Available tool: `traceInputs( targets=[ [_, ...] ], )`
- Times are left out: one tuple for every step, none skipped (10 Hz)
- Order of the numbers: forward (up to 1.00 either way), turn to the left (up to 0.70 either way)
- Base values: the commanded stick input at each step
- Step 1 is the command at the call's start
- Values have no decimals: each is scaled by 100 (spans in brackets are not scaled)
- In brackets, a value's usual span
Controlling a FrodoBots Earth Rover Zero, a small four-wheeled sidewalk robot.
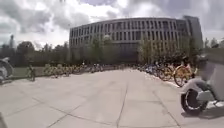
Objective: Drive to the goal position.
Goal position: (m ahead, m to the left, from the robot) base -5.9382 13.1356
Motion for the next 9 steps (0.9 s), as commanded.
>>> traceInputs(
  targets=[
    [0, 70],
    [0, 70],
    [0, 70],
    [0, 70],
    [0, 70],
    [0, 70],
    [0, 70],
    [0, 70],
    [0, 70]
  ],
)
